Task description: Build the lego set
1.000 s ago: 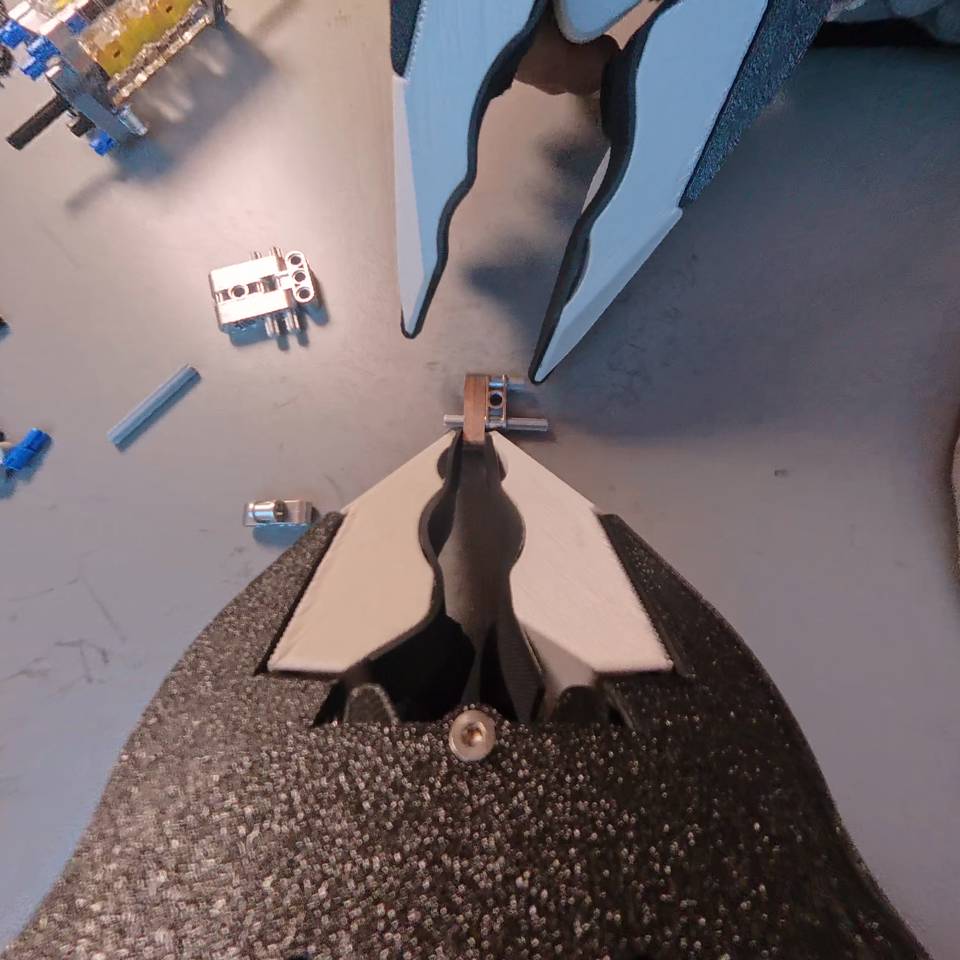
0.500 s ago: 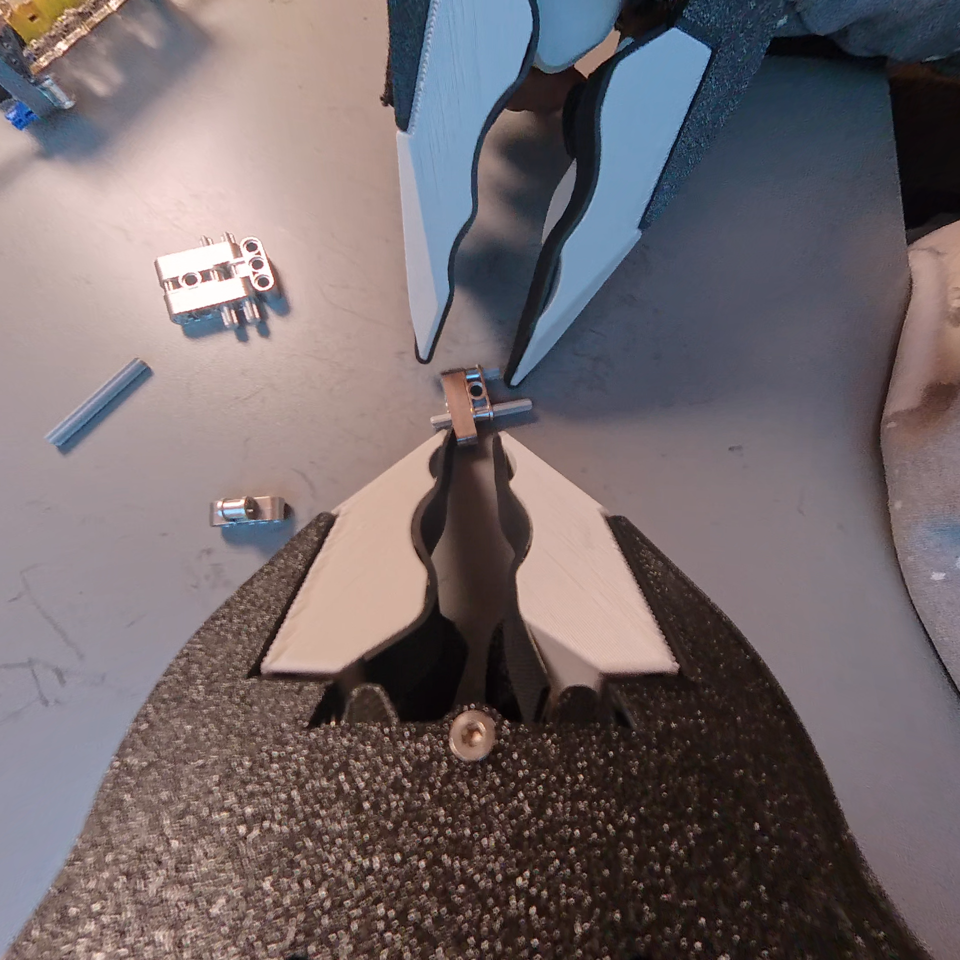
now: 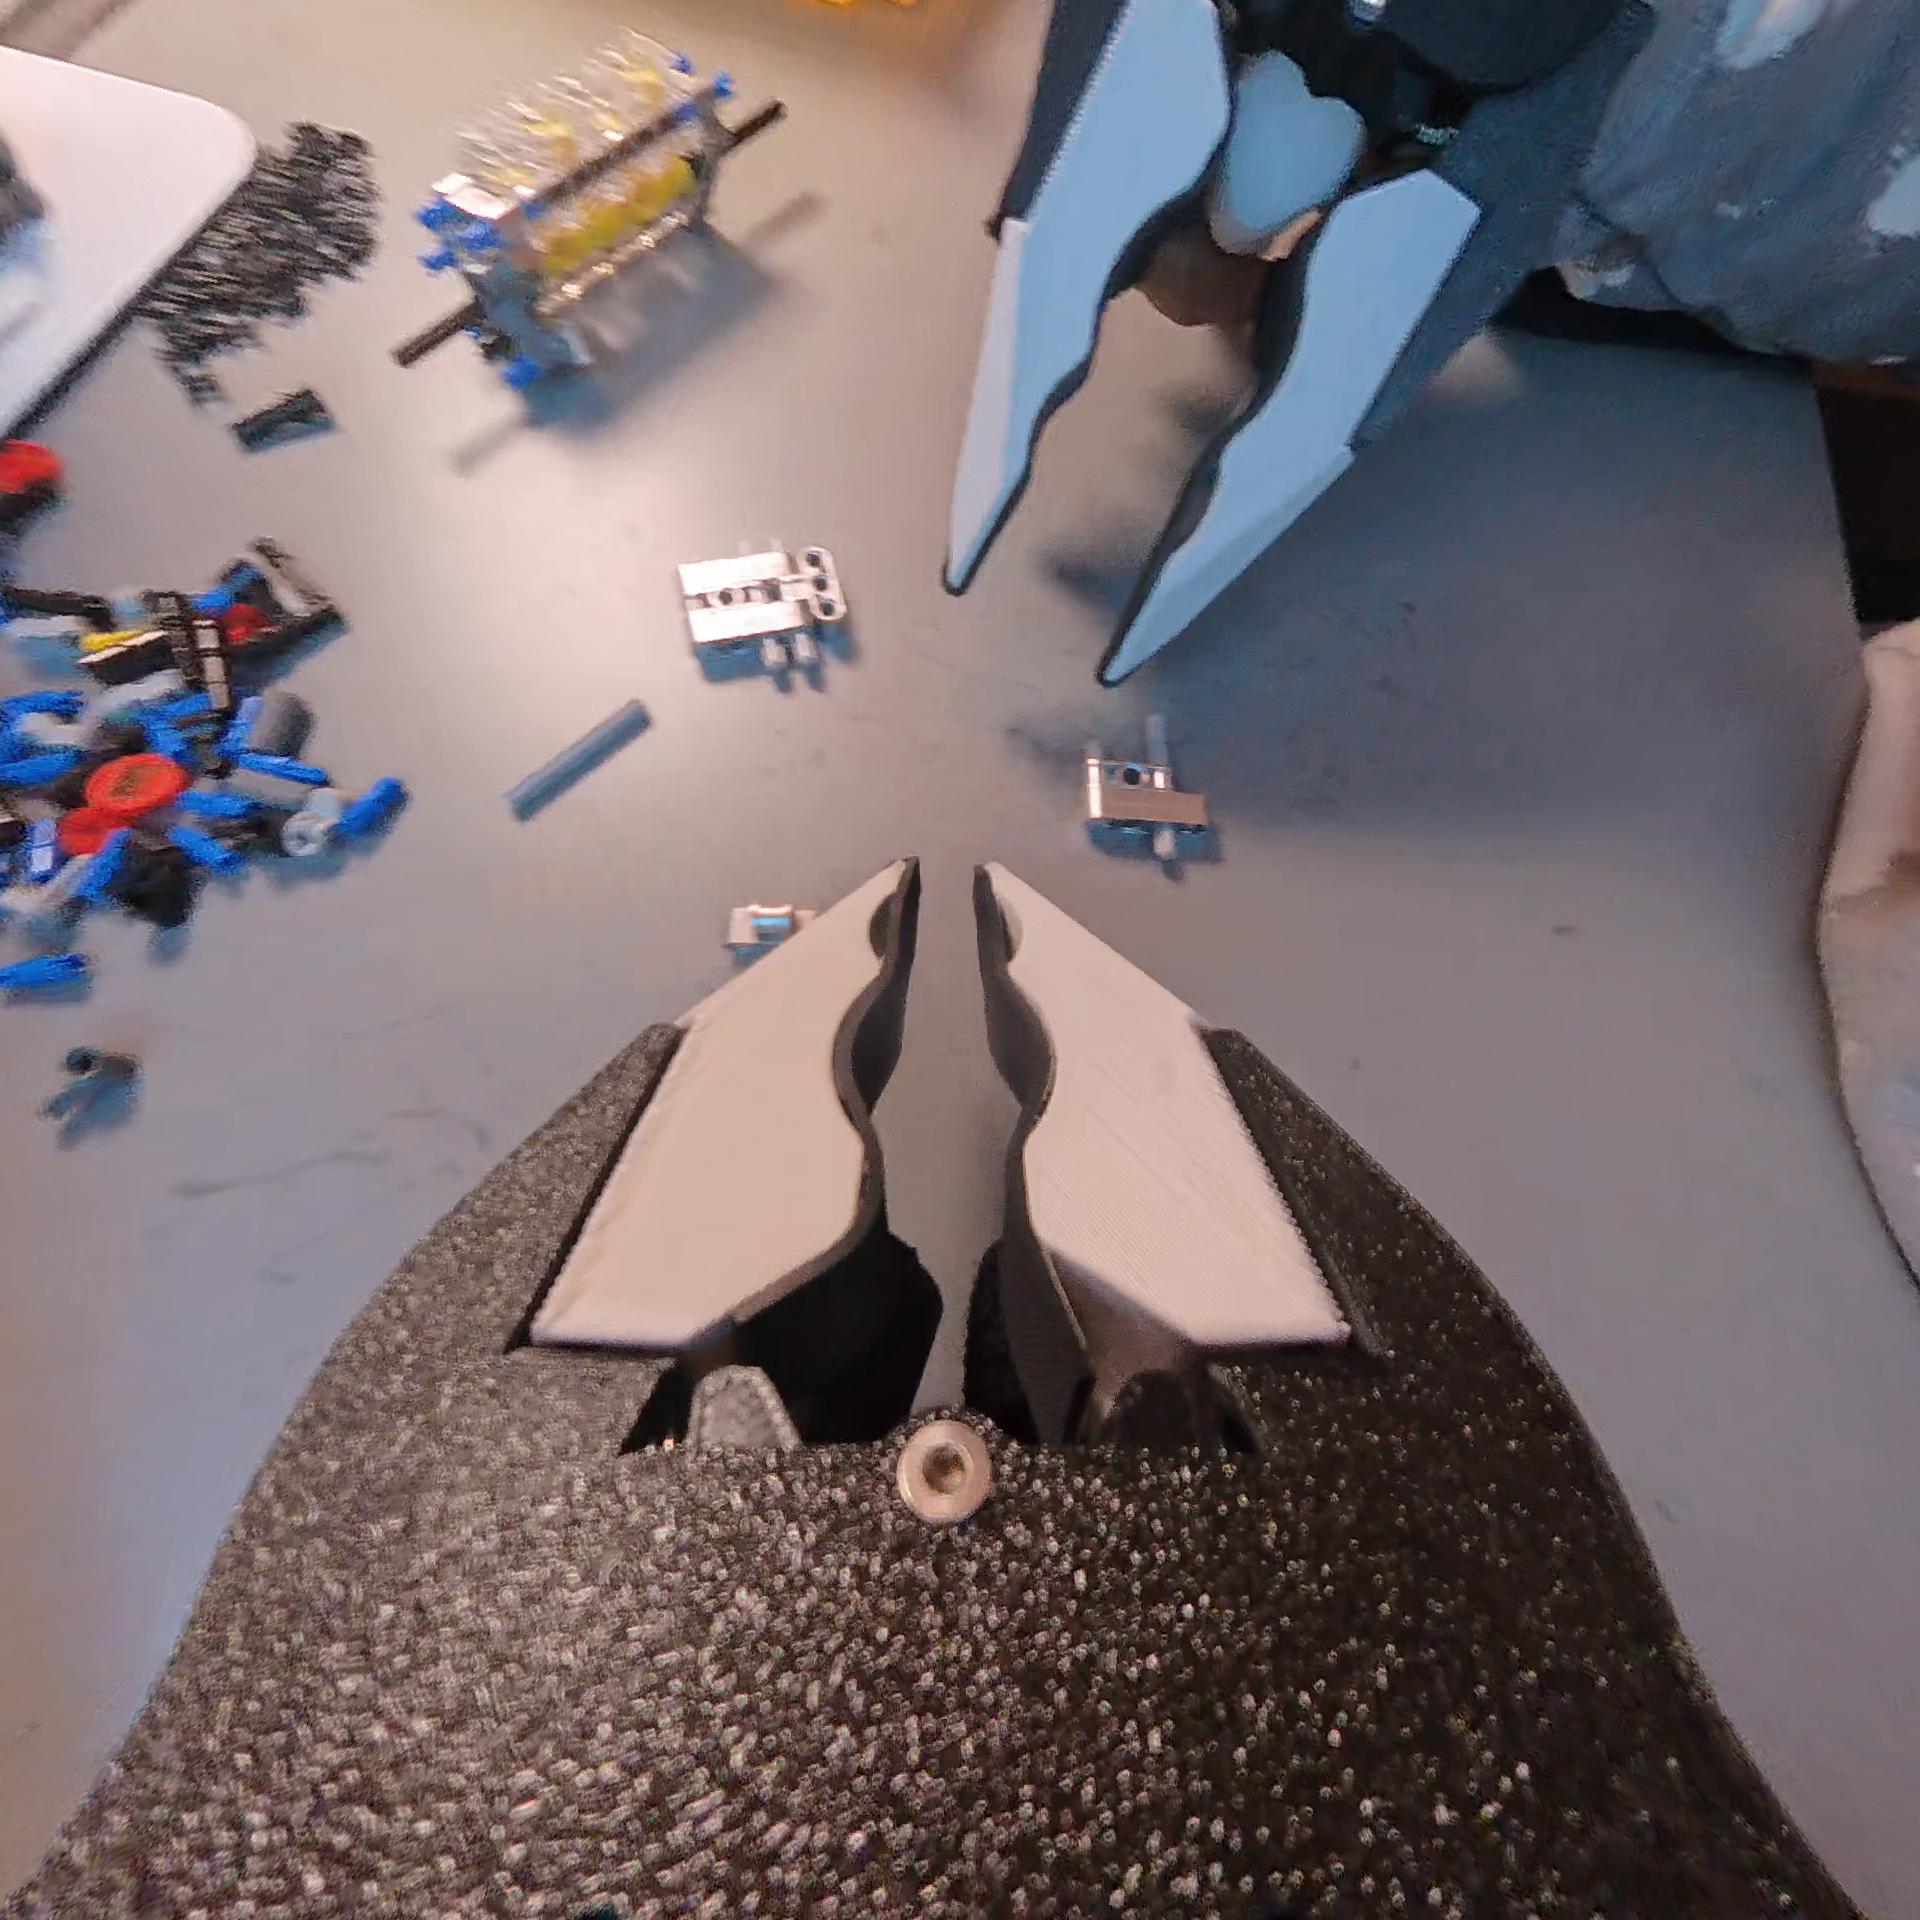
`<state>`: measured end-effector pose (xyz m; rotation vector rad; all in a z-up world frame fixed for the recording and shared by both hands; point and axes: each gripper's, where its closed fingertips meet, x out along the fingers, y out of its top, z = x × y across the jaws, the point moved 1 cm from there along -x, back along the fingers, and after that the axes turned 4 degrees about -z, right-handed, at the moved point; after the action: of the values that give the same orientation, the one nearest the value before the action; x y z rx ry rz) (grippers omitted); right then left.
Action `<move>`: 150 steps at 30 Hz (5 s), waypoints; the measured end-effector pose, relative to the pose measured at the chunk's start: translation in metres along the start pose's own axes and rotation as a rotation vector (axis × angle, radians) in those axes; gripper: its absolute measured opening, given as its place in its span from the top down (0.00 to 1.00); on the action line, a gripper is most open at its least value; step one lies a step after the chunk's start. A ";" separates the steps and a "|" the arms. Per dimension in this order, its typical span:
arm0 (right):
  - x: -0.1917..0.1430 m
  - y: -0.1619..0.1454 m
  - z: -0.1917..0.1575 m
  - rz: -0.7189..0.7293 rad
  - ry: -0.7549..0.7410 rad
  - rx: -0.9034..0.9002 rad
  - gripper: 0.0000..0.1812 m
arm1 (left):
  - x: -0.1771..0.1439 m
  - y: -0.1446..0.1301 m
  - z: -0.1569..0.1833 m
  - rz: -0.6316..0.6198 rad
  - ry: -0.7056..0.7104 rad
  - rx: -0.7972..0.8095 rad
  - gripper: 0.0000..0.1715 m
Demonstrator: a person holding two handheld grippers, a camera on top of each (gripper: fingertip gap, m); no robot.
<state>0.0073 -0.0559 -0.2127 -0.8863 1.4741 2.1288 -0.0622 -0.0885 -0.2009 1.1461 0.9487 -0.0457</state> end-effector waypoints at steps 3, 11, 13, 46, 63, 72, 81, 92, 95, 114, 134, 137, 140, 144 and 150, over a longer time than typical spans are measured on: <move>0.000 0.004 0.005 0.028 -0.012 0.042 0.76 | -0.009 -0.002 -0.024 0.018 0.113 -0.016 0.93; 0.000 0.003 0.013 0.060 -0.024 0.089 0.73 | -0.040 -0.003 -0.029 0.053 0.126 0.043 0.91; -0.001 0.003 0.016 0.072 -0.021 0.121 0.72 | -0.054 -0.003 -0.019 0.062 0.121 0.031 0.90; -0.020 0.003 0.015 0.087 -0.047 0.121 0.77 | -0.045 -0.084 0.093 -0.435 -0.037 -0.064 0.89; -0.019 0.006 0.013 0.128 -0.006 0.157 0.78 | -0.007 -0.029 0.062 -0.223 0.107 0.039 0.99; -0.034 0.029 -0.012 0.277 0.114 0.053 0.88 | 0.038 0.038 0.043 -0.020 -0.089 0.166 0.99; -0.015 0.025 -0.026 0.166 -0.030 -0.239 0.95 | 0.030 0.033 0.045 0.044 -0.271 0.041 0.99; -0.010 0.023 -0.021 0.171 0.005 -0.117 0.99 | 0.032 0.030 0.038 0.074 -0.194 0.052 0.98; -0.009 0.019 -0.018 0.156 0.005 -0.093 0.99 | 0.032 0.028 0.032 0.069 -0.161 0.045 0.98; -0.010 -0.020 -0.002 -0.073 -0.031 -0.072 0.99 | 0.045 -0.003 0.043 -0.114 -0.139 0.120 0.78; -0.019 -0.016 0.021 0.005 -0.071 0.095 0.86 | 0.001 -0.007 -0.036 -0.001 0.093 -0.072 0.78; -0.016 -0.015 0.015 -0.002 -0.060 0.068 0.86 | 0.013 -0.017 -0.039 -0.069 0.117 -0.054 0.76; -0.013 -0.012 0.011 -0.001 -0.050 0.053 0.87 | 0.017 -0.020 -0.035 -0.107 0.107 -0.034 0.87; -0.009 0.001 0.003 0.064 -0.040 0.034 0.86 | 0.021 -0.016 -0.027 -0.101 0.080 -0.067 0.87; -0.008 0.037 -0.010 0.176 -0.208 -0.241 0.82 | 0.021 0.020 0.019 0.067 -0.226 -0.248 0.87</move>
<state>-0.0079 -0.0780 -0.1845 -0.6070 1.2507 2.4828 -0.0280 -0.0856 -0.1978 0.9205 0.6930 -0.0028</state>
